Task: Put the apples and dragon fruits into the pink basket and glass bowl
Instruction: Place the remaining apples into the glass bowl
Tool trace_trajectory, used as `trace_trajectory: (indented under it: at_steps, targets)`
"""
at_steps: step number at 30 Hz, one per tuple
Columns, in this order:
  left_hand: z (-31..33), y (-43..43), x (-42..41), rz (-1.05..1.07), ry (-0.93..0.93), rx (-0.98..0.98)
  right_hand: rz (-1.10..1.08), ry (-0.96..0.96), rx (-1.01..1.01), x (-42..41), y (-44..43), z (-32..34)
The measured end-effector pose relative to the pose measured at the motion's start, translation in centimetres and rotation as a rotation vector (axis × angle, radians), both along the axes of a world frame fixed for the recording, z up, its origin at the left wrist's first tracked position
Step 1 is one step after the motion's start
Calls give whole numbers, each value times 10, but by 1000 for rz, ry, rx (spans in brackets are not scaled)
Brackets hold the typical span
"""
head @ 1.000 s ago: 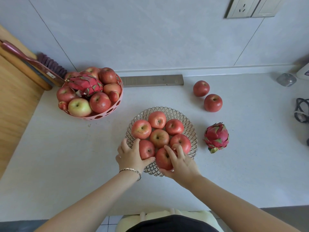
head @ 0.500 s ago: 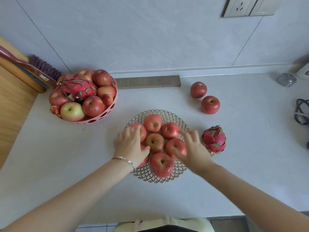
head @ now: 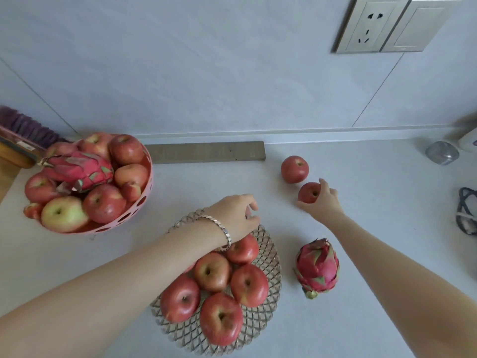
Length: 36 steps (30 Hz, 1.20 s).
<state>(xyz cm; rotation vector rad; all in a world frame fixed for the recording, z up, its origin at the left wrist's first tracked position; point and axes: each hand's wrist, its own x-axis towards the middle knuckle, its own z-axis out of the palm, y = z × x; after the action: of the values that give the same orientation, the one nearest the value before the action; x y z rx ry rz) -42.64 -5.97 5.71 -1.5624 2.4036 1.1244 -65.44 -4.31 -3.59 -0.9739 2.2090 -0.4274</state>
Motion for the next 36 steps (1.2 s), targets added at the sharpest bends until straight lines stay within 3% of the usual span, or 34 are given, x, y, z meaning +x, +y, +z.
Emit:
trace_trajectory:
  at_steps: [5,8,11,14,16,19,22,24,27,30,36]
  targets:
    - [-15,-20,-12,51,112,57,-151,-101,-125,6,-4,3]
    - [-22,-25,-23,35,219,76,-148,-324,-186,26,-5,25]
    - [-26,-26,-35,60,357,121,-28,-495,-247,49,-8,56]
    - [-29,-29,-36,227,496,60,88,-608,-227,62,-12,78]
    - [-31,-35,-27,324,512,21,192,-515,-221,61,-25,77]
    - [-33,-40,-10,386,467,25,252,-32,-239,41,-63,49]
    - [-34,-38,1,355,455,39,258,220,-12,20,-92,14]
    - [-33,-37,9,336,452,39,255,242,73,15,-96,-3]
    - [-31,-34,17,342,441,48,241,231,18,14,-92,-14]
    - [-31,-26,27,373,437,64,206,121,28,18,-81,-5]
    - [-17,13,71,423,475,42,163,-63,-174,50,-24,46]
